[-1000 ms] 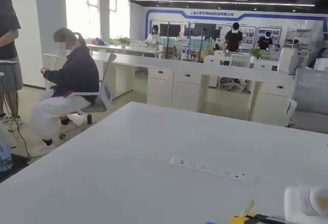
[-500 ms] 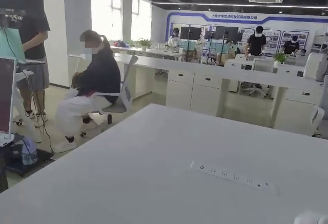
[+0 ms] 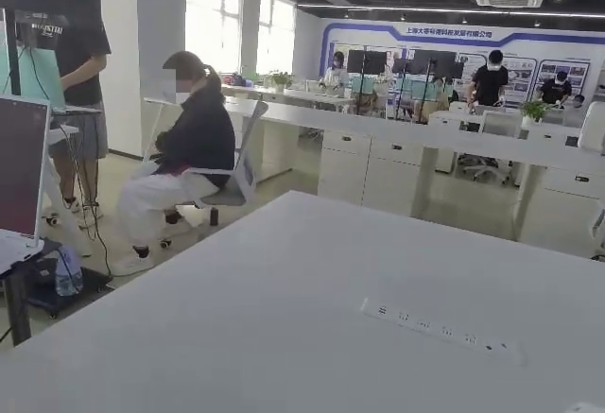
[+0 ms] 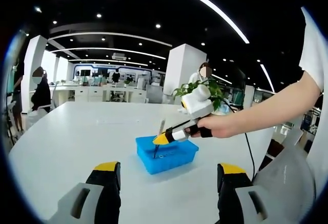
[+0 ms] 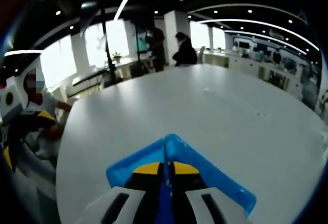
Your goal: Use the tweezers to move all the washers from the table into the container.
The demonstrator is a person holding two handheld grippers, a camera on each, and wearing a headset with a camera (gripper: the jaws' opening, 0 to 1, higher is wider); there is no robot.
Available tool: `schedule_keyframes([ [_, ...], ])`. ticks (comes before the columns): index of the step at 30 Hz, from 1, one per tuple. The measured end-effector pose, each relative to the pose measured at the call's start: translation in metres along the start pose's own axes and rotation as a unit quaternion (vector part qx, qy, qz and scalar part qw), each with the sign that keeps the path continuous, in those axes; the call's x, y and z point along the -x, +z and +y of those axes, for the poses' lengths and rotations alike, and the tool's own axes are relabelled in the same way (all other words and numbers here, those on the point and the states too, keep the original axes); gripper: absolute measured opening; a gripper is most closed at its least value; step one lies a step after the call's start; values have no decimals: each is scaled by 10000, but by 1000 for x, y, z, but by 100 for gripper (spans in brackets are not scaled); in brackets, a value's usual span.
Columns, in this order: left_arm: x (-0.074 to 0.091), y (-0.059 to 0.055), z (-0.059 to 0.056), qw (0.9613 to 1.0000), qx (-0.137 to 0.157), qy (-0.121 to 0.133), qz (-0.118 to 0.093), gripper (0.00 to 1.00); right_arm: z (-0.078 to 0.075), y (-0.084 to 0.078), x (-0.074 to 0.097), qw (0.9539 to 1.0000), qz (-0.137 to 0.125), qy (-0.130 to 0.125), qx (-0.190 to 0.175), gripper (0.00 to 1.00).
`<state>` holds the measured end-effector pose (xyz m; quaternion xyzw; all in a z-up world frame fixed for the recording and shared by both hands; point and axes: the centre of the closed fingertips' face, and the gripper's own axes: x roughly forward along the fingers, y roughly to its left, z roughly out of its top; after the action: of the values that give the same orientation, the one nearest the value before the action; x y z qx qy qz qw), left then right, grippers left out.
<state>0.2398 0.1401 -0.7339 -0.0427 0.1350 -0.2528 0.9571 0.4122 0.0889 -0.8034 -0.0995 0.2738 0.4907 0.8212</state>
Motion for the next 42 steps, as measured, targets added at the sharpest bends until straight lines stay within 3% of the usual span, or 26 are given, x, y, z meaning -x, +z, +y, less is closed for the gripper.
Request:
schedule_keyframes([
  [8,0,2,-4,9999,30,-87,-46,78,2,30,25,9985,-536,-83,-59,4],
  [11,0,3,-9,9997,36,-220,-45,78,6,39,41,9976,-690,-67,17,4],
  [15,-1,6,-16,9986,266,-460,-38,78,16,44,65,9967,-796,-57,157,4],
  [20,2,14,-15,9919,983,-807,-3,70,33,44,97,9959,-840,113,311,4],
  [22,3,19,-16,9870,1109,-1159,70,62,43,41,109,9959,-792,281,329,4],
  [25,3,32,-13,9832,908,-1567,234,50,60,34,126,9954,-676,592,329,4],
  [26,3,34,-13,9831,848,-1600,254,45,62,33,127,9953,-672,629,315,4],
  [28,2,47,-15,9811,554,-1827,313,40,73,30,137,9942,-624,821,311,4],
  [30,-1,61,-22,9763,340,-2106,360,36,84,24,145,9930,-516,996,371,4],
  [33,-5,76,-40,9633,-12,-2641,475,26,99,13,155,9914,-270,1153,559,4],
  [34,-7,79,-44,9606,-158,-2731,481,23,103,9,156,9904,-162,1218,631,4],
  [37,-14,83,-65,9446,-542,-3166,679,19,118,-4,162,9871,113,1430,705,4],
  [40,-17,84,-83,9299,-690,-3520,818,17,124,-13,164,9847,339,1470,871,4],
  [42,-19,84,-98,9172,-794,-3797,909,16,132,-19,166,9808,502,1590,1007,4],
])
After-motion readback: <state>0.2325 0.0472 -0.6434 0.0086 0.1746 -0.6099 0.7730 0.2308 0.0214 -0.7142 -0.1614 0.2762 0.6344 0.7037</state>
